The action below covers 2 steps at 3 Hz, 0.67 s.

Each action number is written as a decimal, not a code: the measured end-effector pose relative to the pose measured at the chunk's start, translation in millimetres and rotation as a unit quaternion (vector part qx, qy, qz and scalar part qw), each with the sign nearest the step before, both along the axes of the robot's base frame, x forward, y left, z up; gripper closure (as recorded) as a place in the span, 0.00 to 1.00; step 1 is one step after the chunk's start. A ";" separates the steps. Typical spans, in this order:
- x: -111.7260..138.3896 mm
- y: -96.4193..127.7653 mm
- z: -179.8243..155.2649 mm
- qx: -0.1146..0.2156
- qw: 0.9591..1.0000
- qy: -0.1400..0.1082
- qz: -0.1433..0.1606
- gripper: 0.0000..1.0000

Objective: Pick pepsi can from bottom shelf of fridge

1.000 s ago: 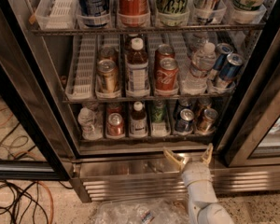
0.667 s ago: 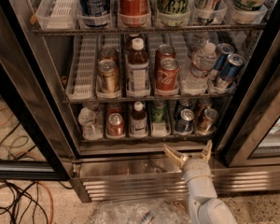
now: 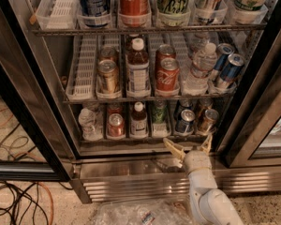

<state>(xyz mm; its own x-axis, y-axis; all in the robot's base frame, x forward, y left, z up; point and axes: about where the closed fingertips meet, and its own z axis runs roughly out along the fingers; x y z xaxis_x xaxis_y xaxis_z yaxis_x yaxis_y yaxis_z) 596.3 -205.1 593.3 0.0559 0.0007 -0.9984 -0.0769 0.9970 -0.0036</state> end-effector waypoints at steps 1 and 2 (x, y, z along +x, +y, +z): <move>0.0 0.0 0.0 0.000 1.000 0.000 0.000 0.19; 0.0 0.0 0.0 0.000 1.000 0.000 0.000 0.42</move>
Offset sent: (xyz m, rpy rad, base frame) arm 0.0000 0.0000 0.0000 0.0000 0.0000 0.0000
